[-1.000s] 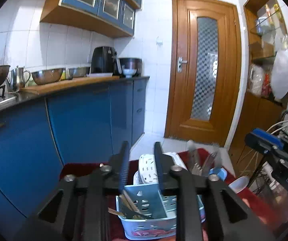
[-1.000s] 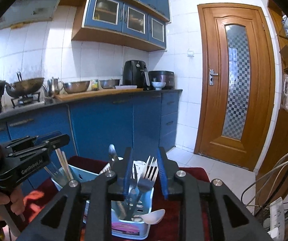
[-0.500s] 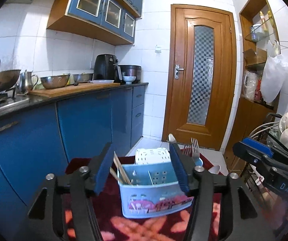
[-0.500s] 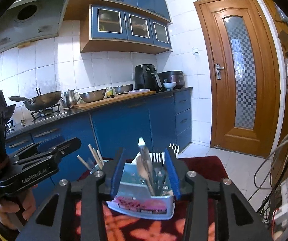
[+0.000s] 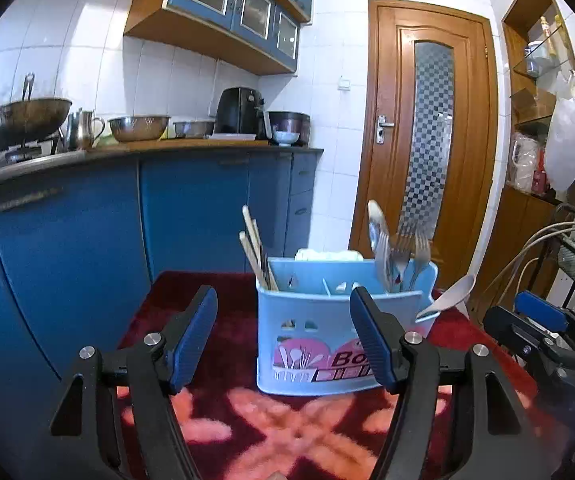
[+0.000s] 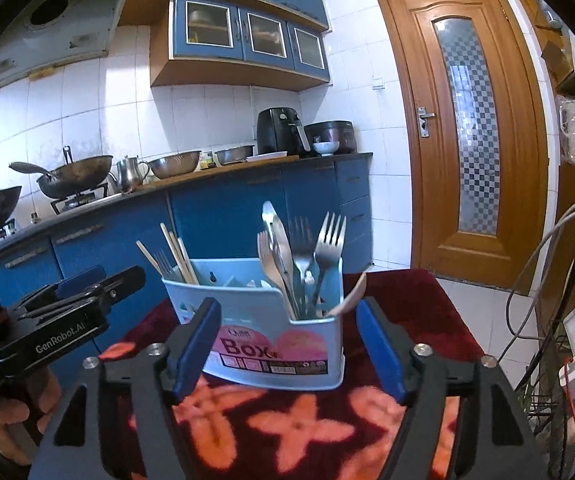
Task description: Organize utensils
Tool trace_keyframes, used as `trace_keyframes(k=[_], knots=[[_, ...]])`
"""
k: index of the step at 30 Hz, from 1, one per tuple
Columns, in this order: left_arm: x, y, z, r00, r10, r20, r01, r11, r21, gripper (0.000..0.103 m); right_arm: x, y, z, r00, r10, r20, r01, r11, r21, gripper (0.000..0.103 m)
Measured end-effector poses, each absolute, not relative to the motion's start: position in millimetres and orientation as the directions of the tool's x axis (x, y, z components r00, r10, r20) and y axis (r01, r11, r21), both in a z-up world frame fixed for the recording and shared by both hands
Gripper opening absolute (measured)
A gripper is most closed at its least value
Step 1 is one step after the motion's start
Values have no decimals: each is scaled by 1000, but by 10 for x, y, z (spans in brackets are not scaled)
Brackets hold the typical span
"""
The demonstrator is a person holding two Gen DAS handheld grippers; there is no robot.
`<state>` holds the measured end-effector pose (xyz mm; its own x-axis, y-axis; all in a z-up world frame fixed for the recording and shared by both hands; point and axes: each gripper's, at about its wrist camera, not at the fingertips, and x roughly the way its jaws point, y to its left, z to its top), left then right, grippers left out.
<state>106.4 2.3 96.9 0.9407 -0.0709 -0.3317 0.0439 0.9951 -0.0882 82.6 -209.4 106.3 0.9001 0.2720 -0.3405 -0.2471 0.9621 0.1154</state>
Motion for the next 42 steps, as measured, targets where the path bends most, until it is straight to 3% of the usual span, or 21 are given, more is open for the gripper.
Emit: trace_keyframes(k=[7,42], knots=[[1179,-38,753,944,-41,-327,22,998,-62,70,862,-2080,904,919,248,-307,-231,969,90,85],[1423,-79,380,933,-6,-361,-6,1000,-30,70,1039,-2117,592,904,233,-358,-206,972,111,87]])
